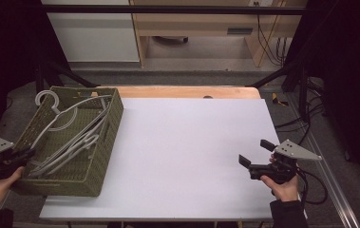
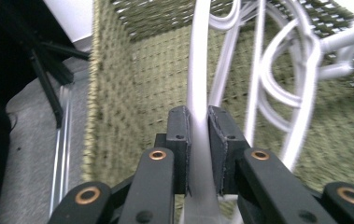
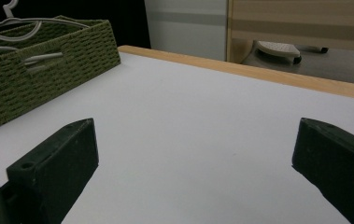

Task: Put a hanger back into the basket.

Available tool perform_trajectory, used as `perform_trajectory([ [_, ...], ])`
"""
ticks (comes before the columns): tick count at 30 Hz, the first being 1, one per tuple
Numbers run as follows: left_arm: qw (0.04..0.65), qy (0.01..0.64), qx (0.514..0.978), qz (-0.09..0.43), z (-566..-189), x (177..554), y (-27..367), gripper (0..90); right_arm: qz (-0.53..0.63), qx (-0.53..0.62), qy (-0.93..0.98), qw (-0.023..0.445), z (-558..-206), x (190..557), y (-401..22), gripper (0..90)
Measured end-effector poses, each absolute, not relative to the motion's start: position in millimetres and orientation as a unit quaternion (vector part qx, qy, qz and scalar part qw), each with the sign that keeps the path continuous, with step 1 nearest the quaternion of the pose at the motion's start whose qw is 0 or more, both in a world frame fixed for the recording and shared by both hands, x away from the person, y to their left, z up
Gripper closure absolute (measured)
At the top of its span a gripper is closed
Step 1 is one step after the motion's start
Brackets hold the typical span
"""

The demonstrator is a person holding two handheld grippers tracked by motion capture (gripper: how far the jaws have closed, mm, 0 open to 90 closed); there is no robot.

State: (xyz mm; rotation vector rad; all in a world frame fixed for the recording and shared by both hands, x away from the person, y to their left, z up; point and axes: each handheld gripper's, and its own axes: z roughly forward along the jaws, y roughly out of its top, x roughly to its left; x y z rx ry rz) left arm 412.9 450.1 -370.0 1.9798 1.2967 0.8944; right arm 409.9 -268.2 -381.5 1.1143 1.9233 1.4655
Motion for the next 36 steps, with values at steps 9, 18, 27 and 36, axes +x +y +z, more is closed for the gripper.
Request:
perform_trajectory([
  [9, 0.264, 0.462, 0.794, 0.293, -368, 408, 429, 75.0, 0.535, 0.407, 0.702, 0.237, -381, 409, -269, 0.7],
  [18, 0.241, 0.469, 0.814, 0.242, -373, 413, 429, 71.7, 0.534, 0.406, 0.702, 0.238, -381, 409, -268, 0.6],
  [27, 0.239, 0.494, 0.798, 0.247, -375, 413, 424, 54.9, 0.534, 0.406, 0.703, 0.237, -381, 410, -268, 0.6],
  [36, 0.325, 0.49, 0.757, 0.286, -364, 413, 407, 44.5, 0.536, 0.407, 0.701, 0.236, -381, 409, -269, 0.6],
])
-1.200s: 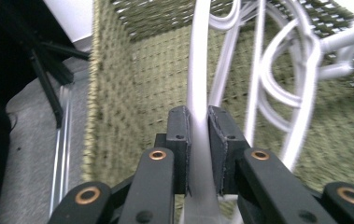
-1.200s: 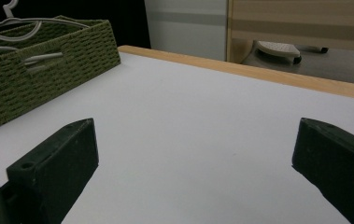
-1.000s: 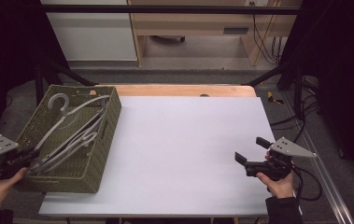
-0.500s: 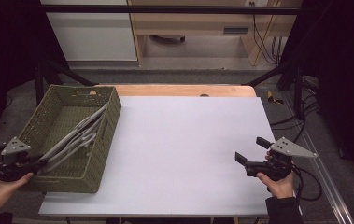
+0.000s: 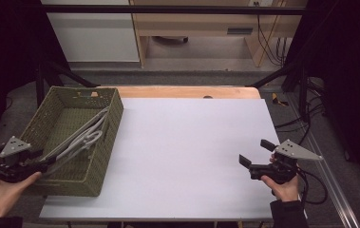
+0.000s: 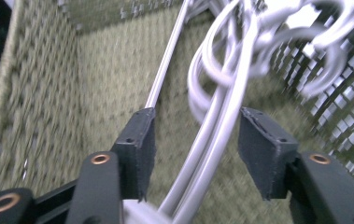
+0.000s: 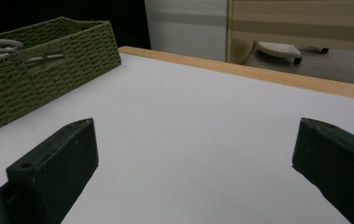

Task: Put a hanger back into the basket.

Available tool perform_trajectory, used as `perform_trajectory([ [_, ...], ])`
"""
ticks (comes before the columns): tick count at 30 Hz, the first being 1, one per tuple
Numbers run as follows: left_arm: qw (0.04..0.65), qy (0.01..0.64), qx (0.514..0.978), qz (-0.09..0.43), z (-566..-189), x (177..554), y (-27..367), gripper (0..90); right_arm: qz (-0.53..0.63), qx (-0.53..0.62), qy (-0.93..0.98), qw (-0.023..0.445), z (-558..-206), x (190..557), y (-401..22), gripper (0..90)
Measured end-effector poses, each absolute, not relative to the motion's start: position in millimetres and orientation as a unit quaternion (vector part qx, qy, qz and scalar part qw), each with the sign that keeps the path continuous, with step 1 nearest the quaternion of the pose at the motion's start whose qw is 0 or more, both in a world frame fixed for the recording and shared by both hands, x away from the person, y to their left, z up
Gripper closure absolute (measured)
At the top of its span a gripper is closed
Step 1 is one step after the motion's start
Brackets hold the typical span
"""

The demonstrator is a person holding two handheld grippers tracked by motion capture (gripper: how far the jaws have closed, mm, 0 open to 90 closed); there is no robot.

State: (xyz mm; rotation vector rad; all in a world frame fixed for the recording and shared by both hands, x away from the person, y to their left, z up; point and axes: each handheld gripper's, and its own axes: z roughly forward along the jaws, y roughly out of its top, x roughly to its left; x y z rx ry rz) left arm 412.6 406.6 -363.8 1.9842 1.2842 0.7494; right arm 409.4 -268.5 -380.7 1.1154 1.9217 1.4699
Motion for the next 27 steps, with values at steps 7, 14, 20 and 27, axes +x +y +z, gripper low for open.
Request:
perform_trajectory([
  [7, 0.412, 0.449, 0.738, 0.289, -353, 409, 378, 35.2, 0.539, 0.407, 0.699, 0.238, -380, 409, -270, 0.5],
  [14, 0.479, 0.422, 0.72, 0.271, -351, 410, 349, 26.3, 0.54, 0.408, 0.697, 0.238, -380, 409, -271, 0.4],
  [20, 0.526, 0.382, 0.715, 0.258, -353, 407, 321, 18.7, 0.543, 0.409, 0.694, 0.238, -380, 408, -273, 0.5],
  [27, 0.555, 0.358, 0.716, 0.227, -365, 404, 293, 9.7, 0.545, 0.408, 0.692, 0.239, -380, 407, -275, 0.4],
])
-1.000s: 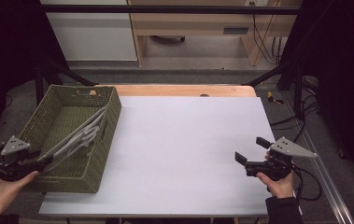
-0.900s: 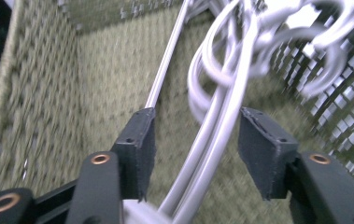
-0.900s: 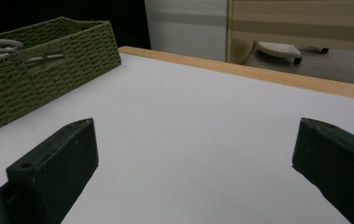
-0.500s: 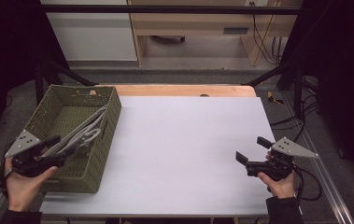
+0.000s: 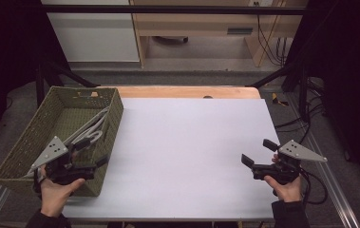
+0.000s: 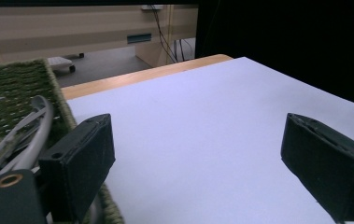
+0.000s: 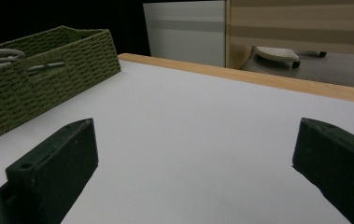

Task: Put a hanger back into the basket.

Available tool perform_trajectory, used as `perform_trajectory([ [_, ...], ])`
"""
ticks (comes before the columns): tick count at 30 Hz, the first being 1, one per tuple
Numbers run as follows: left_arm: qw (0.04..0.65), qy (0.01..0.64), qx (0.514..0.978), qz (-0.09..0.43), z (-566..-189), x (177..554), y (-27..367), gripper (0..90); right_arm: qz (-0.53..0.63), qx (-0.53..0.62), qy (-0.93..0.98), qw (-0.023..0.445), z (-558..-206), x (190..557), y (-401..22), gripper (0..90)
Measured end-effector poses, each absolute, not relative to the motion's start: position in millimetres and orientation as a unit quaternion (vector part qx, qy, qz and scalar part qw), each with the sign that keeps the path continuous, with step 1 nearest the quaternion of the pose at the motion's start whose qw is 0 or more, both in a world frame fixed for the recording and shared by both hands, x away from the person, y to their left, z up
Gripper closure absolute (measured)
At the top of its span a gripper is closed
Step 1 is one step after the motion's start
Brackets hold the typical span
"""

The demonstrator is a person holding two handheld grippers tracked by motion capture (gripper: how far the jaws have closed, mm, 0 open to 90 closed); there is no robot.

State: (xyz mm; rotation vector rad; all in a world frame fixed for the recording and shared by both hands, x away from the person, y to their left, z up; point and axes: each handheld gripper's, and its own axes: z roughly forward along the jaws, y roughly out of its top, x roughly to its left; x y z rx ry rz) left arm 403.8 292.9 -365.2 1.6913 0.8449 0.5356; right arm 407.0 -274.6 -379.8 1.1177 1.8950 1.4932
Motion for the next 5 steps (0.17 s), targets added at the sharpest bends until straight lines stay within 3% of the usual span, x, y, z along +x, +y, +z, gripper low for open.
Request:
perform_trajectory([
  [5, 0.56, 0.355, 0.716, 0.218, -370.7, 404.0, 287.4, 9.2, 0.546, 0.408, 0.691, 0.238, -380.1, 407.3, -275.0, 0.4],
])
